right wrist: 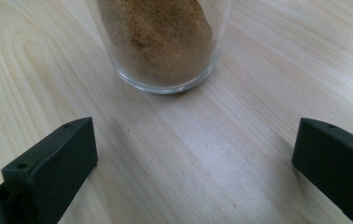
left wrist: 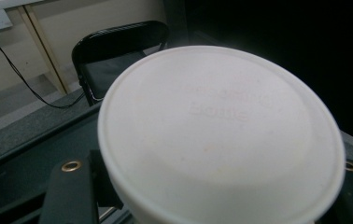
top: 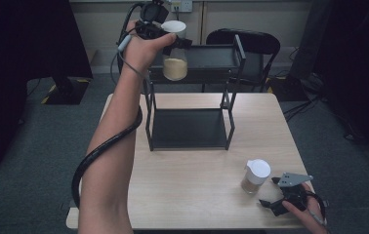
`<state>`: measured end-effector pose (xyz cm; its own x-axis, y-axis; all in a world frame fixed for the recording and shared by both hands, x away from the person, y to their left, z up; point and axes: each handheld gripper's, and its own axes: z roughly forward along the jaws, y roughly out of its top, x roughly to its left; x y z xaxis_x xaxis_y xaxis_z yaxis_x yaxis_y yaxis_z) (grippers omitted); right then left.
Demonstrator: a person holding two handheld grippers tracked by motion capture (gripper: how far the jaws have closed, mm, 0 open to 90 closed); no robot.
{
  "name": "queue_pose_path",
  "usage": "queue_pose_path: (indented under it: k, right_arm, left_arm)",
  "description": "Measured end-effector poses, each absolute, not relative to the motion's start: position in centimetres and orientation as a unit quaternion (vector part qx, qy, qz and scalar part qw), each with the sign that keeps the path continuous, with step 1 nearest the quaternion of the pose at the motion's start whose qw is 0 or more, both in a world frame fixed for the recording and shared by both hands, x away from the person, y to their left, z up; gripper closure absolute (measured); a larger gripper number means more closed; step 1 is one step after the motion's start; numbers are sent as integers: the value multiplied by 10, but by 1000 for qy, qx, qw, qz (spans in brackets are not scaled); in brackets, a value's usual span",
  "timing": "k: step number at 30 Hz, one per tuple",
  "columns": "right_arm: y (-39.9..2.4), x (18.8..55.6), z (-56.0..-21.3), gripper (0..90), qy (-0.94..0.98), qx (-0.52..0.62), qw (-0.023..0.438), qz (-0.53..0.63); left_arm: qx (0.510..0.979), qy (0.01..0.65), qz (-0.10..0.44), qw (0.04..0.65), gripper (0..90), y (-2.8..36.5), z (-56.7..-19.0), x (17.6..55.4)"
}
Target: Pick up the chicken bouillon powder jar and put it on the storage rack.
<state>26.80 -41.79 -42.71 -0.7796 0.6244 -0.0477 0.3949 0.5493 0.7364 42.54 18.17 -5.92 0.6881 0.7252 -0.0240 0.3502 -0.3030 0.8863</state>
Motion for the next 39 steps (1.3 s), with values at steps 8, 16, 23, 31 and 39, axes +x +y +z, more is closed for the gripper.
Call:
queue_pose_path:
  k: [8, 16, 23, 31, 39]
  right_arm:
    - [-418, 268, -427, 0, 867, 294, 154, 373]
    - [-418, 268, -427, 0, 867, 294, 154, 373]
    - [-418, 268, -427, 0, 867, 294, 154, 373]
    - [-418, 268, -427, 0, 867, 294, 154, 373]
    - [-418, 268, -427, 0, 867, 294, 154, 373]
  left_arm:
    - [777, 355, 206, 477, 339, 177, -57, 440]
    - [761, 372, 220, 485, 338, 174, -62, 457]
    - [757, 378, 227, 482, 338, 171, -67, 469]
    - [749, 386, 236, 485, 338, 168, -77, 477]
    - [754, 379, 247, 477, 338, 163, -77, 476]
